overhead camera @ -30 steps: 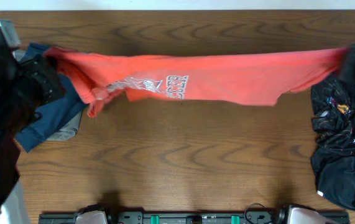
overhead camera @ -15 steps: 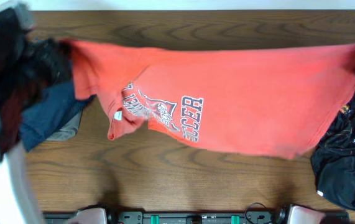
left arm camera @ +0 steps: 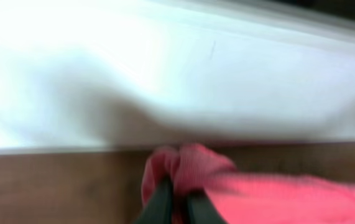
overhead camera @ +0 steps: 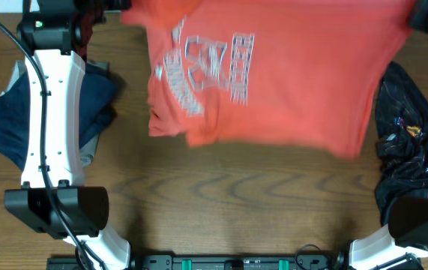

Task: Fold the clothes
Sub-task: 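Lift the red t-shirt high with both grippers and lay it flat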

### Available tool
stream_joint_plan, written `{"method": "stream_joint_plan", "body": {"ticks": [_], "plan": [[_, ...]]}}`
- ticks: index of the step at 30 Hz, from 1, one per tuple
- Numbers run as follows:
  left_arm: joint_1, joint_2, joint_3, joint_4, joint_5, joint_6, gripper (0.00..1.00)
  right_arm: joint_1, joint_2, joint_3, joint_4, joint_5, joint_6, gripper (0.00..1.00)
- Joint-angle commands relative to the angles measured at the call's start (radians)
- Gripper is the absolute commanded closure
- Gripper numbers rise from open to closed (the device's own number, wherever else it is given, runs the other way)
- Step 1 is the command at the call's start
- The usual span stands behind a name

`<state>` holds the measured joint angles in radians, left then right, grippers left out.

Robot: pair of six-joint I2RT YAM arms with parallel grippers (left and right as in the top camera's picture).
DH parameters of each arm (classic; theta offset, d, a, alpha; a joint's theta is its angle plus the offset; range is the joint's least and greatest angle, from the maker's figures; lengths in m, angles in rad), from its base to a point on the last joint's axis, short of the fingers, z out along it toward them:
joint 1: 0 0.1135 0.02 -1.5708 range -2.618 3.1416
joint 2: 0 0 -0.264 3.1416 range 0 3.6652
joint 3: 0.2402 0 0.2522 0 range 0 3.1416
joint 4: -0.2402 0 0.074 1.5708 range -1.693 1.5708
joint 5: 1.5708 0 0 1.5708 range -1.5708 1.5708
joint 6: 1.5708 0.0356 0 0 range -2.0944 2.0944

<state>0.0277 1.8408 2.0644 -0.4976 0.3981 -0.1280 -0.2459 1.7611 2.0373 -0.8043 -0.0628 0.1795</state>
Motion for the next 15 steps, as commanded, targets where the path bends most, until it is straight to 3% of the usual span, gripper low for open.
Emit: {"method": "stream_joint_plan", "body": {"ticks": [1, 7, 15], "plan": [[0.028, -0.076, 0.138, 0.074, -0.016, -0.072, 0.94, -0.008, -0.068, 0.11, 0.013, 0.086, 0.037, 0.99], [0.046, -0.099, 0.314, -0.133, -0.005, -0.04, 0.94, -0.011, -0.084, 0.183, -0.146, 0.277, 0.023, 0.99], [0.032, -0.099, 0.275, -0.852, 0.051, 0.043, 0.94, -0.011, -0.074, 0.071, -0.449, 0.37, 0.021, 0.99]]}}
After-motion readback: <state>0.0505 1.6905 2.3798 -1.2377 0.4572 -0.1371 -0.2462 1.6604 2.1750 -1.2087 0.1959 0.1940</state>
